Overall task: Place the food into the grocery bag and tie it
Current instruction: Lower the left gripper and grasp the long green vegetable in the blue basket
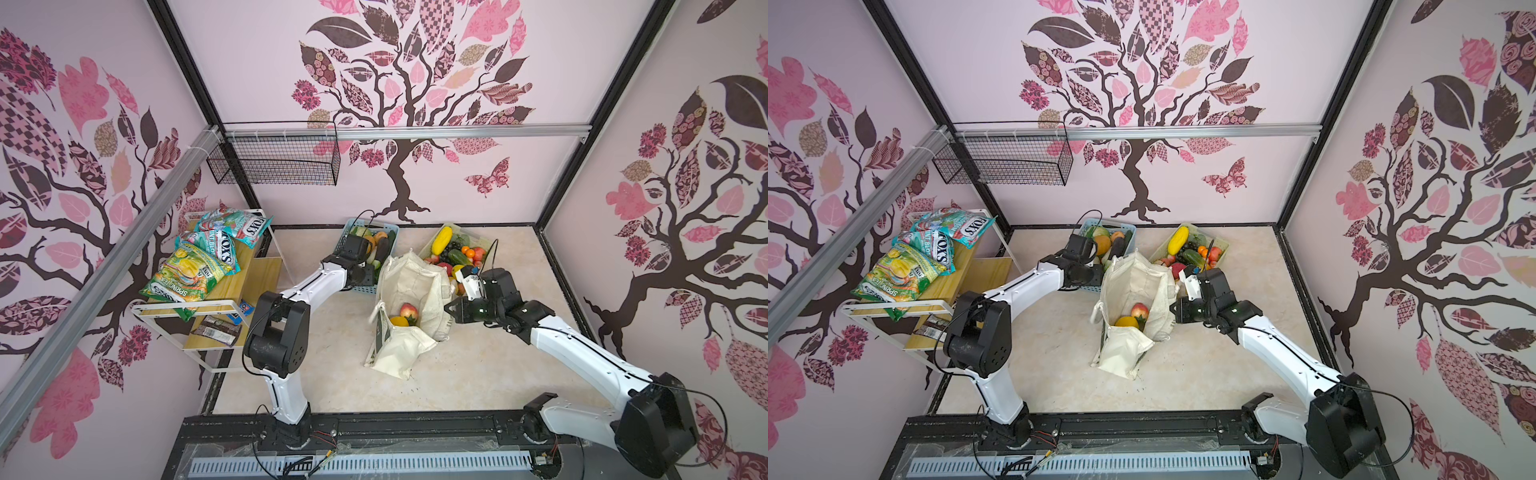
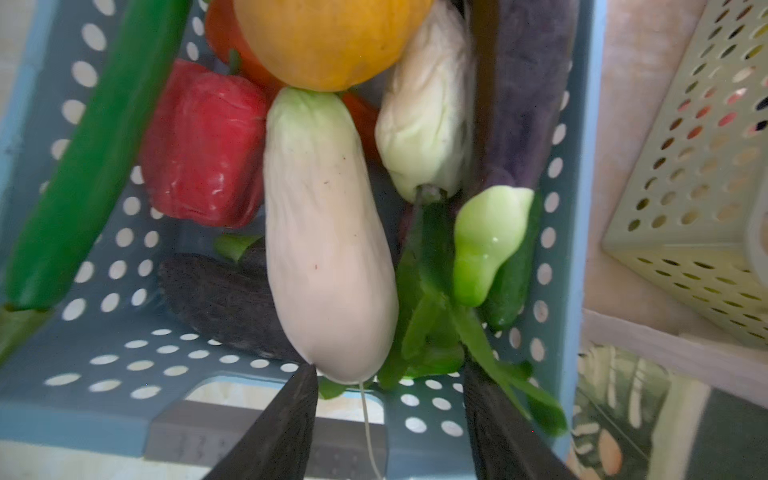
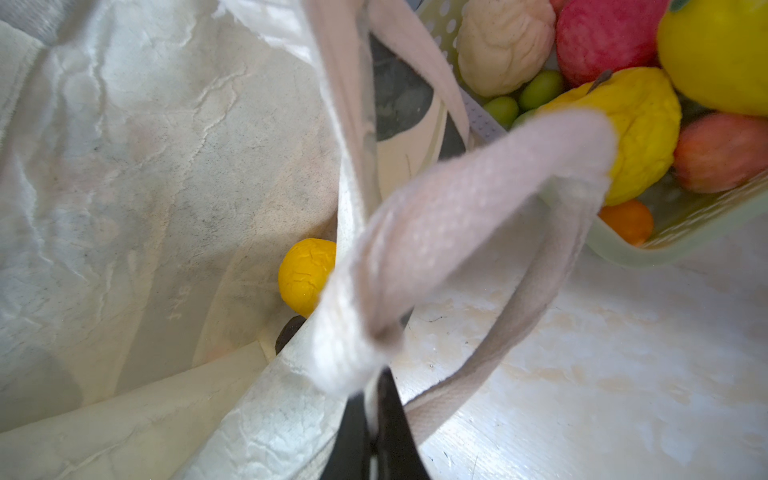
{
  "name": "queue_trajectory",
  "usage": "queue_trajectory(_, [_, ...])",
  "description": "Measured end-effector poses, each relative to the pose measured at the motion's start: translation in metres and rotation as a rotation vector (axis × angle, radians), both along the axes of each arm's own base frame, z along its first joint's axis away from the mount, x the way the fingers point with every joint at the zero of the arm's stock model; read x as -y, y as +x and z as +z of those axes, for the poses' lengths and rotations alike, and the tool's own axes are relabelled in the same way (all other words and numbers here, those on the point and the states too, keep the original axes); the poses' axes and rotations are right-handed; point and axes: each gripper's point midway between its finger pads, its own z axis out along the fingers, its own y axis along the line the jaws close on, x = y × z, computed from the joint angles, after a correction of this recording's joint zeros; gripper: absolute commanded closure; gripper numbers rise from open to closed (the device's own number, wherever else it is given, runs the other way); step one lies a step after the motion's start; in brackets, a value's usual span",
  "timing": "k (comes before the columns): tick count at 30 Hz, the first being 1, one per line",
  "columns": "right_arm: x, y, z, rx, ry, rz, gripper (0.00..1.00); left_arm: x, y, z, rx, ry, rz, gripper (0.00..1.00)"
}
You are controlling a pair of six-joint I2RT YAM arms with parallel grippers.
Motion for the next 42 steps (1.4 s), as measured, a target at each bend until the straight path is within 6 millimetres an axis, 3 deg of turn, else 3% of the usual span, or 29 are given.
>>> queue_trajectory(7, [0.000, 0.000, 0.000, 0.000, 0.000, 0.000, 0.96, -0.008, 0.006, 0.022, 0.039, -0.011, 0.062, 0.38])
queue_trajectory(13, [0.000, 0.000, 0.000, 0.001, 0.001, -0.001, 0.96, -0.017, 0.036, 0.071, 0.144, 0.031, 0.108, 0.30])
queue_trajectory(16, [0.000, 0.000, 0.001, 0.002, 0.001, -0.001, 0.96, -0.031, 0.049, 0.081, 0.174, 0.060, 0.144, 0.27])
queue_trajectory(20, [0.000, 0.000, 0.001, 0.003, 0.002, -0.001, 0.95, -0.056, 0.060, 0.070, 0.152, 0.137, 0.187, 0.29])
queue_trajectory(28, [0.000, 0.000, 0.001, 0.001, 0.003, -0.002, 0.95, -0.088, 0.081, 0.025, 0.064, 0.219, 0.210, 0.43])
queue_trajectory(33, [0.000, 0.000, 0.001, 0.001, 0.003, -0.002, 0.96, -0.092, 0.089, 0.012, 0.045, 0.246, 0.199, 0.54])
queue_trajectory(42, [0.001, 0.000, 0.001, 0.000, -0.001, -0.005, 0.95, -0.090, 0.098, -0.009, 0.019, 0.276, 0.171, 0.62])
